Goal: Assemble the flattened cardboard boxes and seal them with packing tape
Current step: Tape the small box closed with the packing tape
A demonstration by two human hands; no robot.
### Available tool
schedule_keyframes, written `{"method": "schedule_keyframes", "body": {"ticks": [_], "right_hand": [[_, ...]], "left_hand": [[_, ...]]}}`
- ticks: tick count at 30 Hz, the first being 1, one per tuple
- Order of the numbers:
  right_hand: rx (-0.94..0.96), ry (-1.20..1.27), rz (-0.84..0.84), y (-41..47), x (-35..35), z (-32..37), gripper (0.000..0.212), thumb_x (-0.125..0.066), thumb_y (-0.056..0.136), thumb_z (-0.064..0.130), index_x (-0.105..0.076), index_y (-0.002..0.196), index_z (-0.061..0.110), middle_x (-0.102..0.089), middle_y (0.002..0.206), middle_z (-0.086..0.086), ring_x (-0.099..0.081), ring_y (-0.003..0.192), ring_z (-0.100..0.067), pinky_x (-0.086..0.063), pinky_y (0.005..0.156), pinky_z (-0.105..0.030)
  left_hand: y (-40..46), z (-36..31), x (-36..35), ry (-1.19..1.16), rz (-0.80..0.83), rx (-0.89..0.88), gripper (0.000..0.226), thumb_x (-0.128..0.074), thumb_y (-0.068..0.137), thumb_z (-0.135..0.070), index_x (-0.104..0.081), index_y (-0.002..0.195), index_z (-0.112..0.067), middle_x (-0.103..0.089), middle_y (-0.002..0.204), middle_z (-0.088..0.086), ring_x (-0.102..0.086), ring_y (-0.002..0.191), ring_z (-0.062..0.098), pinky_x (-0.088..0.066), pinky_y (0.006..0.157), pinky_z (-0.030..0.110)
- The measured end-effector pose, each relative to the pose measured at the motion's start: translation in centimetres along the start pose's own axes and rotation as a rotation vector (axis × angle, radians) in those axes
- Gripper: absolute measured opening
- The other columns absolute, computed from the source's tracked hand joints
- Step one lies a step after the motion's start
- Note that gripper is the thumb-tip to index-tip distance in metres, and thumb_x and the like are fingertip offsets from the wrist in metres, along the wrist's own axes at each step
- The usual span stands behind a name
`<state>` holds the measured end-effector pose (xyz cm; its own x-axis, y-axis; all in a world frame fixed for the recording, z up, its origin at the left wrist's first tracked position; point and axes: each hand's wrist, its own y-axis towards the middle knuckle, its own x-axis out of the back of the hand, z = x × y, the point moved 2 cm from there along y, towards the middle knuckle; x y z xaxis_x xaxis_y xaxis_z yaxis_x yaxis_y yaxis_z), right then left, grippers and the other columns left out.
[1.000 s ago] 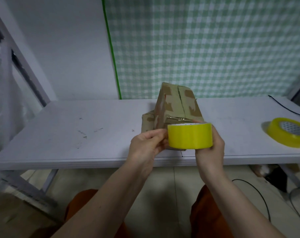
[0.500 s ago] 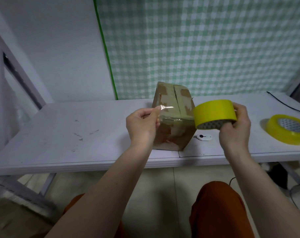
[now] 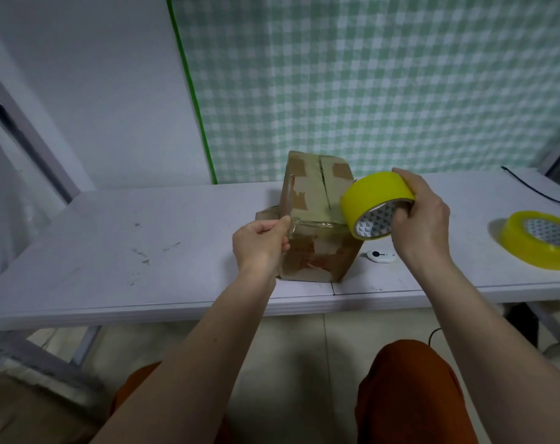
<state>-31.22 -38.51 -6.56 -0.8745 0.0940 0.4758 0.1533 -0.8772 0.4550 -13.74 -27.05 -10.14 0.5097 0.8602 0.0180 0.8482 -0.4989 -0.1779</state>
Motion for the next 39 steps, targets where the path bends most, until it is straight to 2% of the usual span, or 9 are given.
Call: {"method": "schedule_keyframes", "body": {"ticks": [5,8,11,13,16,21,29,35,39], "right_hand": [[-0.084,0.180,0.079,-0.4,-1.8,-0.2,0.054,-0.047,0.085,-0.006,-0.055,0.131,0.020,-0.061,0.112,0.001,-0.055,0.098,-0.013,-0.043,0.076,-0.013],[-0.146,0.258,0.055,-0.9,-2.6,-0.4,0.032,-0.049,0.087,-0.003,-0.062,0.112,0.014,-0.062,0.094,-0.002,-0.059,0.092,-0.023,-0.049,0.071,-0.025],[-0.143,0.230,0.049,-0.9,-2.6,-0.1,0.023,-0.048,0.089,0.000,-0.060,0.103,0.014,-0.059,0.087,-0.004,-0.056,0.084,-0.024,-0.047,0.065,-0.024],[-0.123,0.199,0.067,-0.9,-2.8,0.2,0.023,-0.047,0.091,0.002,-0.060,0.107,0.012,-0.059,0.087,-0.002,-0.055,0.085,-0.023,-0.046,0.071,-0.031],[-0.095,0.147,0.119,-1.1,-3.3,0.7,0.029,-0.044,0.089,-0.001,-0.058,0.112,0.009,-0.058,0.092,-0.003,-0.054,0.090,-0.023,-0.044,0.074,-0.030],[-0.030,0.025,0.035,-0.2,-0.7,0.8,0.054,-0.037,0.071,-0.014,-0.058,0.115,0.010,-0.056,0.093,-0.005,-0.048,0.086,-0.021,-0.034,0.069,-0.024],[-0.138,-0.126,0.066,-0.3,-0.3,-3.6,0.049,-0.035,0.076,-0.013,-0.052,0.117,0.008,-0.055,0.095,-0.016,-0.043,0.084,-0.027,-0.033,0.068,-0.030],[-0.143,-0.080,0.116,-0.5,-1.6,-5.5,0.043,-0.036,0.080,-0.014,-0.050,0.116,0.005,-0.052,0.094,-0.012,-0.045,0.085,-0.027,-0.034,0.068,-0.031],[-0.121,-0.053,0.175,-0.8,-2.0,-6.8,0.036,-0.043,0.086,-0.007,-0.051,0.118,0.006,-0.055,0.099,-0.011,-0.046,0.087,-0.024,-0.034,0.069,-0.029]], "left_hand": [[0.8,1.1,0.5,0.066,0.049,0.061,0.023,-0.065,0.090,-0.023,-0.064,0.071,-0.010,-0.059,0.063,0.003,-0.055,0.048,0.011,-0.060,0.069,0.035],[1.5,0.8,1.1,0.326,0.069,0.027,0.031,-0.066,0.089,-0.032,-0.055,0.106,-0.008,-0.058,0.108,0.010,-0.062,0.080,0.020,-0.056,0.083,0.037],[0.5,-0.2,2.1,0.606,-0.051,-0.412,0.053,-0.057,0.091,-0.009,-0.037,0.141,-0.009,-0.038,0.142,0.008,-0.046,0.125,0.023,-0.035,0.098,0.022],[-0.8,-0.6,1.2,0.675,0.134,-0.763,0.057,-0.045,0.087,-0.001,-0.038,0.143,-0.008,-0.040,0.146,0.010,-0.038,0.135,0.024,-0.028,0.113,0.026],[-1.5,0.9,0.0,1.070,0.380,-0.905,0.074,-0.040,0.085,-0.024,-0.017,0.153,-0.006,-0.019,0.159,0.012,-0.013,0.148,0.022,-0.003,0.122,0.031],[-0.7,1.8,0.3,1.197,0.332,-1.012,0.084,-0.044,0.079,-0.035,-0.017,0.151,0.000,-0.020,0.159,0.014,-0.015,0.148,0.023,-0.004,0.122,0.032],[-0.8,1.9,0.2,1.215,0.311,-1.018,0.088,-0.048,0.076,-0.034,-0.016,0.152,-0.001,-0.020,0.159,0.013,-0.014,0.148,0.025,0.000,0.121,0.031],[-1.5,1.3,-0.3,1.352,0.326,-1.044,0.084,-0.054,0.081,-0.039,-0.012,0.154,-0.032,-0.012,0.159,0.021,-0.006,0.148,0.032,0.008,0.120,0.041],[-2.7,0.7,-2.8,1.395,0.294,-1.084,0.069,-0.053,0.076,-0.036,-0.042,0.136,-0.006,-0.016,0.156,0.027,-0.011,0.147,0.037,0.001,0.121,0.048]]}}
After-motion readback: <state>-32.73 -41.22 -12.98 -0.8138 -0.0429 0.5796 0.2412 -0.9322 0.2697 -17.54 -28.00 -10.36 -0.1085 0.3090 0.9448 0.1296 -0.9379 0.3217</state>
